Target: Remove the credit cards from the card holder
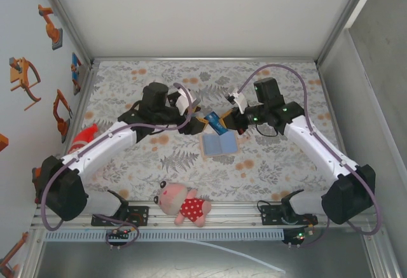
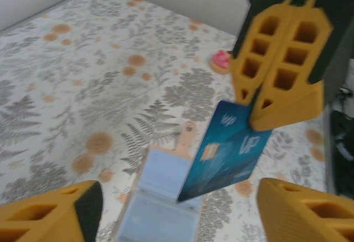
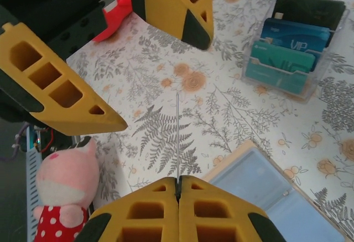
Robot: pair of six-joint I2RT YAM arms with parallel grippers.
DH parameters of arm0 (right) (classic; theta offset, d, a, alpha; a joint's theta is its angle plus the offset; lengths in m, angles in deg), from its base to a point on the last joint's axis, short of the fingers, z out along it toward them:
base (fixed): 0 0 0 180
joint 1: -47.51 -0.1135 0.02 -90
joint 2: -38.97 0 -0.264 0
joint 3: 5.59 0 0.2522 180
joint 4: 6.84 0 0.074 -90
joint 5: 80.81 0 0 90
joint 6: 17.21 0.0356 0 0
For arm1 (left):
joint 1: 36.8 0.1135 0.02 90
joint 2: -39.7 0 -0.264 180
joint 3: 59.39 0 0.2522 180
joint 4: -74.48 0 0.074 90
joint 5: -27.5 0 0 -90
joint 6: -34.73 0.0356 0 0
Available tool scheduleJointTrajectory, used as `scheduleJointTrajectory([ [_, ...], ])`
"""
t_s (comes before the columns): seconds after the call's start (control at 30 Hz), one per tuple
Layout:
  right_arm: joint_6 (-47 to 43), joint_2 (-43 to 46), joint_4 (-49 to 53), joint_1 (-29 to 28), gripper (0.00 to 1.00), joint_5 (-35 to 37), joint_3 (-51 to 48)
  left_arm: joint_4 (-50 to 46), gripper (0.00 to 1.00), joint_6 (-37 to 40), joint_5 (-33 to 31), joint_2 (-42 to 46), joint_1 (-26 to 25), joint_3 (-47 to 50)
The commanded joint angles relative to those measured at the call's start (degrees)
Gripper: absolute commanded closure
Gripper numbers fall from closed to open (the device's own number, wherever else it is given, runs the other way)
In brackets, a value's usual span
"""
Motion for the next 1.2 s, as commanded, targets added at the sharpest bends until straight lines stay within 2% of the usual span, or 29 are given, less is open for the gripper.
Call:
scheduleJointTrajectory([
  [0.0,-4.21,-1.19,4.56,-0.8,1.0,-1.81,3.1,-6.43,0.35,5.33,8.31,-1.89,0.18,-2.87],
  [0.1,-5.19,-1.89,5.47,-1.33,1.0,-2.27,4.14,-8.5,0.38,6.44,9.77,-3.32,0.07,-4.18],
  [0.23,-6.29,-3.18,6.52,-1.93,1.0,-3.49,5.77,-9.79,0.52,7.14,11.3,-4.7,-0.01,-5.28],
  [0.37,-7.43,-4.53,8.26,-2.63,1.0,-3.84,7.51,-11.62,0.61,8.01,12.44,-5.82,-0.09,-6.5],
  [0.47,-7.49,-5.07,8.44,-2.83,1.0,-3.5,7.92,-12.87,0.8,8.54,13.04,-6.48,-0.38,-7.42],
  [0.53,-7.08,-4.99,7.93,-2.88,1.0,-2.93,7.61,-13.53,0.97,8.72,13.04,-6.4,-0.5,-7.74],
  [0.57,-6.6,-4.79,7.35,-2.83,1.0,-2.56,7.3,-13.57,1.0,8.64,13.04,-6.15,-0.61,-7.68],
  [0.63,-5.35,-3.6,5.51,-2.83,1.0,-1.58,6.16,-13.55,1.0,8.38,13.09,-5.47,-0.87,-7.45],
  [0.73,-3.69,-1.17,1.92,-2.83,0.9,-0.54,3.73,-11.52,1.0,6.62,13.03,-4.0,-1.1,-5.85],
  [0.9,-1.07,2.02,-2.74,-2.84,0.58,2.05,1.16,-6.79,1.0,3.54,12.22,-1.13,-1.43,-2.57],
  [1.0,0.41,3.78,-5.27,-2.83,0.46,4.07,-0.57,-4.03,1.0,1.46,11.57,0.63,-1.45,-0.48],
  [1.17,4.66,9.08,-12.91,-2.82,0.36,7.4,-5.71,2.54,1.0,-4.12,7.88,5.06,-1.46,4.39],
])
